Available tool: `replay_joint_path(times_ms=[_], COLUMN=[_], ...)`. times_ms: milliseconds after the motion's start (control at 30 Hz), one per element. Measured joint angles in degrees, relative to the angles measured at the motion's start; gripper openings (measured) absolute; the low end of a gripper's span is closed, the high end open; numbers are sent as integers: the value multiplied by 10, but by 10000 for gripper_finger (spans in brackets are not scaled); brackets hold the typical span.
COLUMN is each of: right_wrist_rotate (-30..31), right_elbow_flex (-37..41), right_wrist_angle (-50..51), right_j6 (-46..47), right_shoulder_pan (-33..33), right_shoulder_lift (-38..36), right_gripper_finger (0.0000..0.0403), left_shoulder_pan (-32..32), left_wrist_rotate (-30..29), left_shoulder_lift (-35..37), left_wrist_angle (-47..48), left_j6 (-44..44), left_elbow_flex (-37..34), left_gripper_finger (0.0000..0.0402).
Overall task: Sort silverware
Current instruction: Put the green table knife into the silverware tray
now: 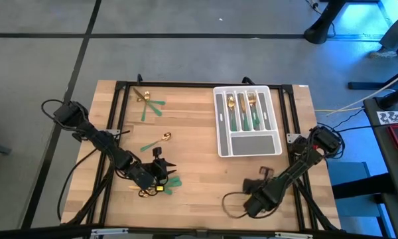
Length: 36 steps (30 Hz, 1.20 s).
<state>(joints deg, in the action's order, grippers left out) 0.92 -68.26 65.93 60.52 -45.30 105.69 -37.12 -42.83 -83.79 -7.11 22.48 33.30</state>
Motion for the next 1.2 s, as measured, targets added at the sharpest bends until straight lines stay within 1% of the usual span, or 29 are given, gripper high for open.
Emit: replay_joint_path(times_ms=[67, 100, 233, 300, 400, 467, 633, 667, 733, 800, 933, 1033, 1100, 1200], right_wrist_rotate=[-1, -6, -14, -13, -19, -17, 1, 14, 47, 66, 71, 99, 133, 214], right_elbow_flex=[21, 34, 94, 119, 142, 144, 125, 119, 108, 104, 83, 75, 77, 91], right_wrist_angle=[34, 32, -25, -69, -123, -156, -173, -186, -244, -287, -363, -347, -344, -332], right_j6=[8, 7, -7, -6, -9, -19, -40, -49, -64, -88, -182, -219, -216, -189], right_shoulder_pan=[-5, -7, -8, -2, 12, 23, 56, 64, 79, 93, 103, 101, 100, 89], right_shoulder_lift=[-7, -14, -41, -53, -57, -57, -53, -53, -52, -52, -52, -53, -55, -62], right_gripper_finger=[3, 3, 3, 3, 3, 3, 3, 3, 3, 3, 3, 3, 3, 3], left_shoulder_pan=[0, 0, 0, 0, 0, 0, 0, 0, 0, 0, 0, 0, 0, 0], left_wrist_rotate=[0, 0, 0, 0, 0, 0, 0, 0, 0, 0, 0, 0, 0, 0], left_shoulder_lift=[0, 0, 0, 0, 0, 0, 0, 0, -1, -1, -1, -1, -1, -1], left_wrist_angle=[0, 0, 1, 2, 2, 1, -1, -3, -7, -16, -16, -15, -15, -15], left_j6=[0, 0, 0, 0, 0, 1, 2, 3, 1, -3, -2, 0, 0, 0], left_elbow_flex=[0, 0, 0, 0, 0, 0, 0, 0, 0, -1, 0, 0, 0, 0], left_gripper_finger=[81, 81, 81, 81, 81, 81, 81, 81, 81, 81, 81, 81, 81, 81])
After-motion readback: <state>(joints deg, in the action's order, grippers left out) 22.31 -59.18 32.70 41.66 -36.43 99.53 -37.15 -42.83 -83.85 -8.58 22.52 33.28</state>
